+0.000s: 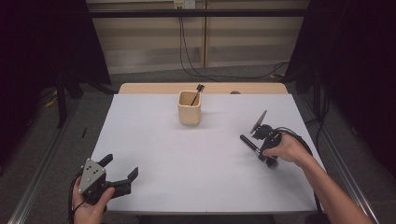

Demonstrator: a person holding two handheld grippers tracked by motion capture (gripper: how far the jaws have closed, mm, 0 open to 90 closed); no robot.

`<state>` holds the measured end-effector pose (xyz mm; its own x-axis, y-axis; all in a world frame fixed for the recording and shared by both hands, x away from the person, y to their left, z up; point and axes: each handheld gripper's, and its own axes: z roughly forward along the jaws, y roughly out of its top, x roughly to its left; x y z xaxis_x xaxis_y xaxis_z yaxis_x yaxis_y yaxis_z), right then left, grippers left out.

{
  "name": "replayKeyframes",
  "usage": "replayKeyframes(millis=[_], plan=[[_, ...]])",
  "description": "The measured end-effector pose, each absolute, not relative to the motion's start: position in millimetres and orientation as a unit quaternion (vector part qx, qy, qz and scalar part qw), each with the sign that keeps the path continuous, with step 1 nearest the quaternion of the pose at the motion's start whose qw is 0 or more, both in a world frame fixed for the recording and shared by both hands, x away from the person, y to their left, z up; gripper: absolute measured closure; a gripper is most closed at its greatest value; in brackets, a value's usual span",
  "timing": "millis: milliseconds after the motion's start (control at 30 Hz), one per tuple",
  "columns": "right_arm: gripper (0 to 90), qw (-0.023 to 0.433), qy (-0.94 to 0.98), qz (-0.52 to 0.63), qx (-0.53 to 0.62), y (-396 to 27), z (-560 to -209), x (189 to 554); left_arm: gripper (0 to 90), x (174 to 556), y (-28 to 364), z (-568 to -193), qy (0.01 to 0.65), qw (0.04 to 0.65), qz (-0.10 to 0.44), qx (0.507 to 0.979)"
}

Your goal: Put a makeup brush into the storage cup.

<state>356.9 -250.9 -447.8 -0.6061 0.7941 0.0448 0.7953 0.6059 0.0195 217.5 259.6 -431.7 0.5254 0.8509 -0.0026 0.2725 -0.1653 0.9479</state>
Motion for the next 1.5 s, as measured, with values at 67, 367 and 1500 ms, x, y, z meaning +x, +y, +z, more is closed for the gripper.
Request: replayKeyframes(millis=[67,367,1500], plan=[[71.4,0.018,-0.895,-0.023,-0.445,-251.9,-448.0,357.3,3.2,217.1,259.8,-431.7,0.396,0.511,0.283,0.708],[71.6,0.014,-0.896,-0.021,-0.444,-251.2,-447.0,356.3,3.1,218.4,261.4,-431.3,0.4,0.511,0.284,0.706],[71.6,-0.082,-0.828,-0.277,-0.48,-280.7,-408.0,343.3,3.1,216.5,267.1,-429.3,0.41,0.517,0.287,0.695]])
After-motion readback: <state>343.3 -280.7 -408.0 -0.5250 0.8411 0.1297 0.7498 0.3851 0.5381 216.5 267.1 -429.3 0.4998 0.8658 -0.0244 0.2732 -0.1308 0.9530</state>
